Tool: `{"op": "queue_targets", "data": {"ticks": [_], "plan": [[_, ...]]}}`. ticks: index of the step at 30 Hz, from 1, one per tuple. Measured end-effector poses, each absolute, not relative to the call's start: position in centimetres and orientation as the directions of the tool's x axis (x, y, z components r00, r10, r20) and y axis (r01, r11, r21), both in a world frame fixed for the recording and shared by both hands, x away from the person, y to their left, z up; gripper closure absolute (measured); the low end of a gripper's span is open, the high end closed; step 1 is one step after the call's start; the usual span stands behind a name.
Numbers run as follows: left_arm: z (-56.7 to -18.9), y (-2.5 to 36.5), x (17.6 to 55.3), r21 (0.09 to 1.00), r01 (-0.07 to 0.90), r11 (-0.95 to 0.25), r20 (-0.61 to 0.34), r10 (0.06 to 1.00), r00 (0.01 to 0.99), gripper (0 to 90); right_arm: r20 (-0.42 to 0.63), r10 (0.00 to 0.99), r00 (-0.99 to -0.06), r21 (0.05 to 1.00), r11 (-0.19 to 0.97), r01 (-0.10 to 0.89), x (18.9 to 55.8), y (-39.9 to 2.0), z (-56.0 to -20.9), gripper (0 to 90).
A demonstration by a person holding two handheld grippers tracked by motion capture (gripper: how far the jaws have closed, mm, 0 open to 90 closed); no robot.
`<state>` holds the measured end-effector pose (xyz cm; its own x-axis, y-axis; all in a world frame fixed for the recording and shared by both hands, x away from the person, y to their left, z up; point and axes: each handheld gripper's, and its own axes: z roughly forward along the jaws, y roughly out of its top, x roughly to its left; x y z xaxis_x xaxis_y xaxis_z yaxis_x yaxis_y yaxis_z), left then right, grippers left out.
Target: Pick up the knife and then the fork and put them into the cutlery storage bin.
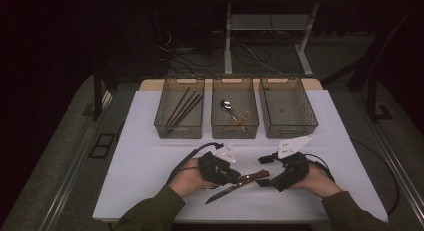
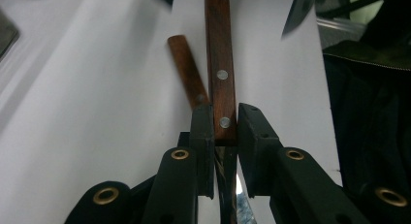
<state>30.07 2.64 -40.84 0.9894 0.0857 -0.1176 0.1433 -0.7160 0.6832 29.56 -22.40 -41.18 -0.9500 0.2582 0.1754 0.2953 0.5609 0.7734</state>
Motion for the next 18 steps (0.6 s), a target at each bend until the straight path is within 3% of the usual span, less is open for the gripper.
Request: {"op": "queue_targets", "data": {"ticks": [6,11,18], "plan": [[-40.2,2.6,30.2,0.692,0.083,-0.717,-0.084,0.034,0.996,77.7,0.134,0.135,-0.982,0.723,0.665,0.19,30.3,-19.7,-41.7,42.7],[-40.3,2.8,30.0,0.686,0.091,-0.722,-0.099,0.032,0.995,77.7,0.137,0.097,-0.986,0.7,0.694,0.166,30.6,-18.8,-42.3,60.9],[-40.5,2.6,29.9,0.682,0.081,-0.726,-0.104,0.014,0.995,77.7,0.147,0.066,-0.987,0.696,0.702,0.15,30.4,-18.7,-42.4,71.4]]}}
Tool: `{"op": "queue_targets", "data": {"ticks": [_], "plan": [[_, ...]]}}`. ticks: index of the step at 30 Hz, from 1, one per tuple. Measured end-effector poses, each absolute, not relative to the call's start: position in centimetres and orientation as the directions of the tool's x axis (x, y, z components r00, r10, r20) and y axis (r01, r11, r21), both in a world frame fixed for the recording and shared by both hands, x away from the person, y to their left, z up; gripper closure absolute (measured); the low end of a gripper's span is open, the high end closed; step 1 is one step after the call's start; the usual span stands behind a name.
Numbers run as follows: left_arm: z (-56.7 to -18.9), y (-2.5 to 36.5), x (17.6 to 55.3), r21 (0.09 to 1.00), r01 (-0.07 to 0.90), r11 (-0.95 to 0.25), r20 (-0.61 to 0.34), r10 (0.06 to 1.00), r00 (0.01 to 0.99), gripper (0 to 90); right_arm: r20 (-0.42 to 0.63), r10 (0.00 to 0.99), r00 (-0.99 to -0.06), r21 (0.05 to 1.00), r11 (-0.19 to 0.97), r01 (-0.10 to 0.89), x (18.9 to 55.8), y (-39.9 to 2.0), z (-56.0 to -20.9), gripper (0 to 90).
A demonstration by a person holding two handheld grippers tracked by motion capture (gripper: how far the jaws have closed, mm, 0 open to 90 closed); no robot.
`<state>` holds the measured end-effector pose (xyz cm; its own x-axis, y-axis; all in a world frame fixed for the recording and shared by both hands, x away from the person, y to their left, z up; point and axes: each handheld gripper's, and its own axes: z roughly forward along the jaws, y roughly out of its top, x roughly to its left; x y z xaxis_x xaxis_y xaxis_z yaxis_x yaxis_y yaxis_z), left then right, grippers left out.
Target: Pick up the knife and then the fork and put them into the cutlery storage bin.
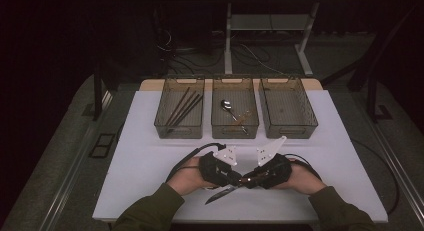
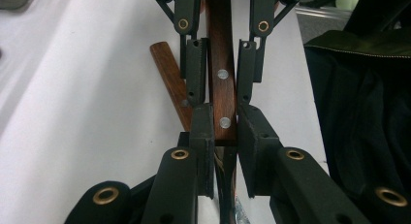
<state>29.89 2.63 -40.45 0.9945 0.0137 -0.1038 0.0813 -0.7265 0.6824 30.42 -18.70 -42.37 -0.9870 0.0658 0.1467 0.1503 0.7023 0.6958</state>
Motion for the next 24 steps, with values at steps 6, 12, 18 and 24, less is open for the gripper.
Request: {"op": "queue_targets", "data": {"ticks": [6,12,18,24], "plan": [[-40.6,2.7,29.9,0.695,0.052,-0.717,-0.095,-0.02,0.995,77.3,0.173,0.043,-0.984,0.69,0.707,0.152,30.3,-18.7,-42.3,75.1],[-40.5,3.7,30.1,0.731,0.111,-0.673,-0.102,0.053,0.993,66.8,0.181,0.068,-0.981,0.687,0.706,0.175,30.3,-19.0,-42.1,75.2],[-40.3,6.9,30.2,0.793,0.218,-0.569,-0.134,0.186,0.973,54.6,0.159,0.125,-0.979,0.68,0.705,0.201,30.6,-20.0,-42.0,75.2],[-40.6,10.1,29.3,0.823,0.257,-0.506,-0.114,0.296,0.948,45.7,0.139,0.195,-0.971,0.685,0.689,0.237,31.0,-21.4,-41.8,75.1]]}}
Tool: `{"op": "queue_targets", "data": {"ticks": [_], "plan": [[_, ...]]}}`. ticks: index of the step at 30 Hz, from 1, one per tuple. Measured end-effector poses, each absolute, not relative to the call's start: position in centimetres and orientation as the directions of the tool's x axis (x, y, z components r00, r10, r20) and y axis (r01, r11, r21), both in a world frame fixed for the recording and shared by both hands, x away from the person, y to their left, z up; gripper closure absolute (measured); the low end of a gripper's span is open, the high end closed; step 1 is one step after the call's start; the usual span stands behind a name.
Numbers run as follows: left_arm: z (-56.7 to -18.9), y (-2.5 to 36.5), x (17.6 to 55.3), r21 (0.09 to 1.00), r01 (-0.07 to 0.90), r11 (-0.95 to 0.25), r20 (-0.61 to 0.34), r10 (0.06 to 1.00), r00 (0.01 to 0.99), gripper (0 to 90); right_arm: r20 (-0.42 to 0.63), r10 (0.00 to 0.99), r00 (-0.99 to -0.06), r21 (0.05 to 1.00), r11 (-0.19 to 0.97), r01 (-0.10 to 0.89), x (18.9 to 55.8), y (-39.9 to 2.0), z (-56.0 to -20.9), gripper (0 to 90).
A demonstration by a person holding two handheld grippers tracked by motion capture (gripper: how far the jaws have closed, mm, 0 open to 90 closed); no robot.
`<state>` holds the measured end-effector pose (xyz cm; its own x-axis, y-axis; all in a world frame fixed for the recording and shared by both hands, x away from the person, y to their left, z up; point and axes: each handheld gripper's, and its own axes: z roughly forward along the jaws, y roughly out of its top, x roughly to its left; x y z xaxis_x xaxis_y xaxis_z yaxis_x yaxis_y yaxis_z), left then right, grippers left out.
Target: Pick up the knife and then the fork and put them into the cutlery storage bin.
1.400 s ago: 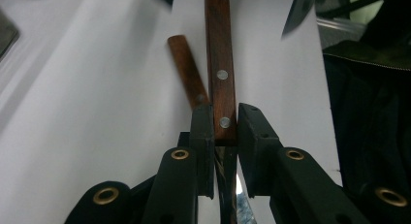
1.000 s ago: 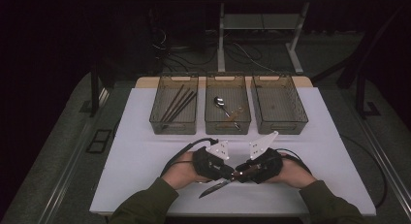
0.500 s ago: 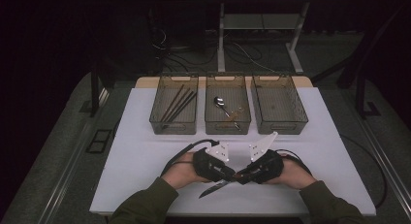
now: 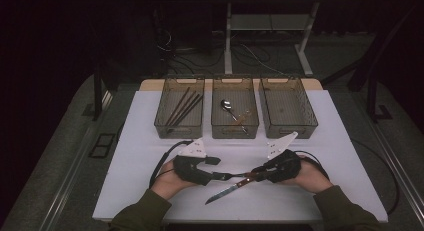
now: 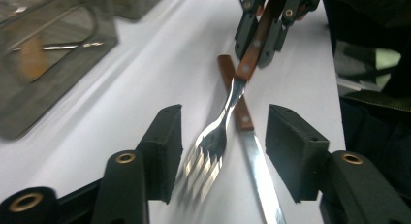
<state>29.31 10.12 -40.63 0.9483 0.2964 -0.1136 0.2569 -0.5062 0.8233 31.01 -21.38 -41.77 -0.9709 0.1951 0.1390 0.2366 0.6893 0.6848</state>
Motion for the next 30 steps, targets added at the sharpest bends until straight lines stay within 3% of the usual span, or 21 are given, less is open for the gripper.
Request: {"op": "queue_targets", "data": {"ticks": [15,30], "plan": [[-42.4,14.7,27.4,0.84,0.342,-0.422,-0.129,0.457,0.88,30.8,0.139,0.352,-0.926,0.754,0.568,0.329,31.9,-25.0,-39.3,75.1],[-43.1,15.5,27.7,0.831,0.384,-0.403,-0.11,0.557,0.823,9.2,0.103,0.481,-0.871,0.812,0.466,0.353,33.8,-29.2,-36.1,75.1]]}}
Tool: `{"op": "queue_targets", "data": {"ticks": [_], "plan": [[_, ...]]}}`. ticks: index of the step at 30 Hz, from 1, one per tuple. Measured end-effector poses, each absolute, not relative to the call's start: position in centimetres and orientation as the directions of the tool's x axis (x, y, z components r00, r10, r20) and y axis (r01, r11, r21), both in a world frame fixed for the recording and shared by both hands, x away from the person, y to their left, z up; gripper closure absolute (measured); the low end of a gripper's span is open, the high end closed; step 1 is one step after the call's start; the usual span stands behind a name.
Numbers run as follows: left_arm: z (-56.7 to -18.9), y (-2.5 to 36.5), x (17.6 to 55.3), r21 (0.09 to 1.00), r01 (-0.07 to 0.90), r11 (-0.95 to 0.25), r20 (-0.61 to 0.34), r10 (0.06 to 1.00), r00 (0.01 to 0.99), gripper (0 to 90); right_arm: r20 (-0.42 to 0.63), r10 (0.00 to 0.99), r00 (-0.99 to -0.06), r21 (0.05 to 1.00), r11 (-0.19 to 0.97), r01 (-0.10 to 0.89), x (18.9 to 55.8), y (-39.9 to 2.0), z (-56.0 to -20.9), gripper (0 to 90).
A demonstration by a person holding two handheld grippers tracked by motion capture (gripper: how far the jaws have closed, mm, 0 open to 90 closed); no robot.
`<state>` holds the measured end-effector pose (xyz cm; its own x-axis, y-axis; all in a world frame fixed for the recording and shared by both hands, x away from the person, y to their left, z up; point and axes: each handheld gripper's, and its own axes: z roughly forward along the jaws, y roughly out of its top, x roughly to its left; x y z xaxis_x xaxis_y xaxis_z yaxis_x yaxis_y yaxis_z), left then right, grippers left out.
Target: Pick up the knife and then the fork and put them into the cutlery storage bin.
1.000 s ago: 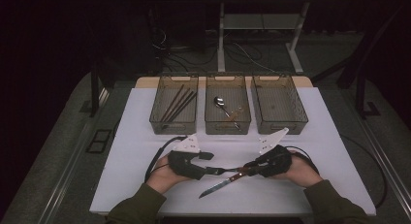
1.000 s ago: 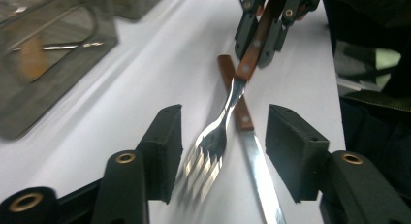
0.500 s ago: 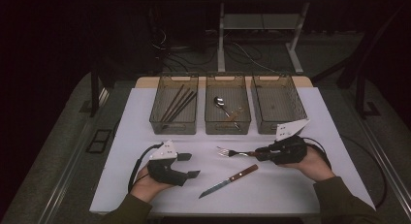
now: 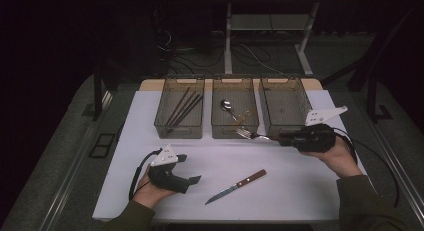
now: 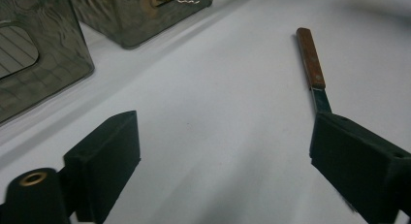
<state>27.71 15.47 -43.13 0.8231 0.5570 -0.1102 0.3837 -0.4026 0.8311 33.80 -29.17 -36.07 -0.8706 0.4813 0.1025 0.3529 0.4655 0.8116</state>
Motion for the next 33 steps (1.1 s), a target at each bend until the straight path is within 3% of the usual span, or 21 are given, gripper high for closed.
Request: {"op": "queue_targets", "data": {"ticks": [8,20,33], "plan": [[-43.1,15.2,27.7,0.835,0.38,-0.397,-0.114,0.552,0.826,0.0,0.079,0.593,-0.801,0.834,0.401,0.379,35.1,-31.6,-34.5,75.1],[-43.2,15.0,27.6,0.829,0.377,-0.414,-0.112,0.538,0.835,0.0,0.075,0.756,-0.651,0.841,0.303,0.448,38.4,-34.3,-34.4,75.2],[-43.2,14.9,27.6,0.83,0.378,-0.411,-0.115,0.536,0.836,0.0,0.085,0.836,-0.541,0.805,0.262,0.532,42.4,-35.2,-36.0,75.1]]}}
